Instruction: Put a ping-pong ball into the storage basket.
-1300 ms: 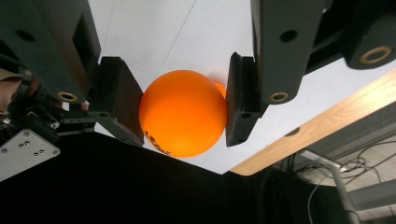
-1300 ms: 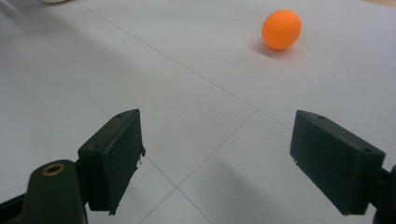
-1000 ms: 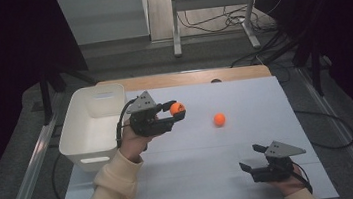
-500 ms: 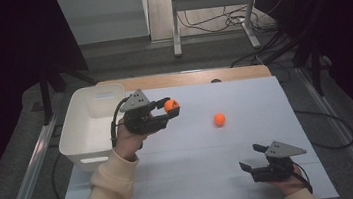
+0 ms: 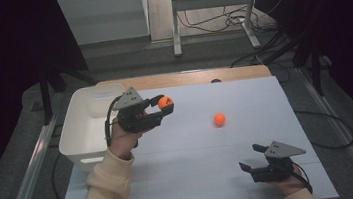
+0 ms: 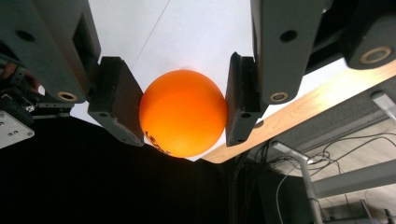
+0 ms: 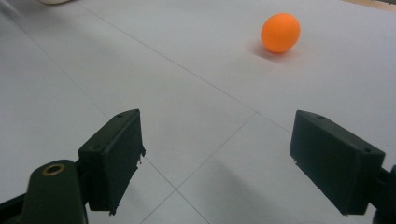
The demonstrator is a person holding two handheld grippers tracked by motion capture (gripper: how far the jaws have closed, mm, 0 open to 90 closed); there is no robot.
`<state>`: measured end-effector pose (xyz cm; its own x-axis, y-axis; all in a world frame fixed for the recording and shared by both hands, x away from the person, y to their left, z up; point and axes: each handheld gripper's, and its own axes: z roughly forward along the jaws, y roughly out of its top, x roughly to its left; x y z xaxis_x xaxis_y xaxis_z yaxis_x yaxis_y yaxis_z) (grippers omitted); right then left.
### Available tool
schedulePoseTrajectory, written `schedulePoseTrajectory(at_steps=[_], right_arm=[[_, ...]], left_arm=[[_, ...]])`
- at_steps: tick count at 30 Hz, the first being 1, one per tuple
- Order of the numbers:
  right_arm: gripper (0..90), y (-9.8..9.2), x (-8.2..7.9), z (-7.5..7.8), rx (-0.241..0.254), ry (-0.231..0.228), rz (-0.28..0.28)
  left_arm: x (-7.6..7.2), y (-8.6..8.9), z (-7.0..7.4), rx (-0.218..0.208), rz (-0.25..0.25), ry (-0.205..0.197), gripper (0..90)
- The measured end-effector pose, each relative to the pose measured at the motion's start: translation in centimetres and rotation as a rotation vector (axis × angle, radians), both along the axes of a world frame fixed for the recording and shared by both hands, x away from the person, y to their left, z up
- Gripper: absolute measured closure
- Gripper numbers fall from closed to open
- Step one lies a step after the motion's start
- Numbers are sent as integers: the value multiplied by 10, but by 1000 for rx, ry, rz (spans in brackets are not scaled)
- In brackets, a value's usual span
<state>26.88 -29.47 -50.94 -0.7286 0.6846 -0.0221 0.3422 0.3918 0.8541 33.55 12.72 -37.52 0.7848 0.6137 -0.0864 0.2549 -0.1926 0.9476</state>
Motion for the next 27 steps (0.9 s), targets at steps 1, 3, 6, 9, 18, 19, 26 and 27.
schedulePoseTrajectory(at_steps=[1, 3, 6, 9, 18, 19, 26, 27], right_arm=[[177, 0, 0, 0, 0, 0, 0], [177, 0, 0, 0, 2, 0, -1], [177, 0, 0, 0, 0, 0, 0], [177, 0, 0, 0, 0, -1, 0], [177, 0, 0, 0, -1, -2, 1], [177, 0, 0, 0, -2, -2, 1], [177, 0, 0, 0, -2, -3, 1], [177, 0, 0, 0, -3, -3, 1]], left_arm=[[0, 1, 1, -2, 4, -1, 502], [0, 3, 1, -5, 9, -1, 501], [-1, 8, 4, -8, 24, -6, 501], [-1, 10, 4, -10, 33, -8, 502], [0, 18, 6, -9, 64, -12, 501], [0, 19, 6, -9, 67, -13, 502], [0, 28, 9, -13, 98, -19, 502], [0, 30, 9, -13, 103, -18, 502]])
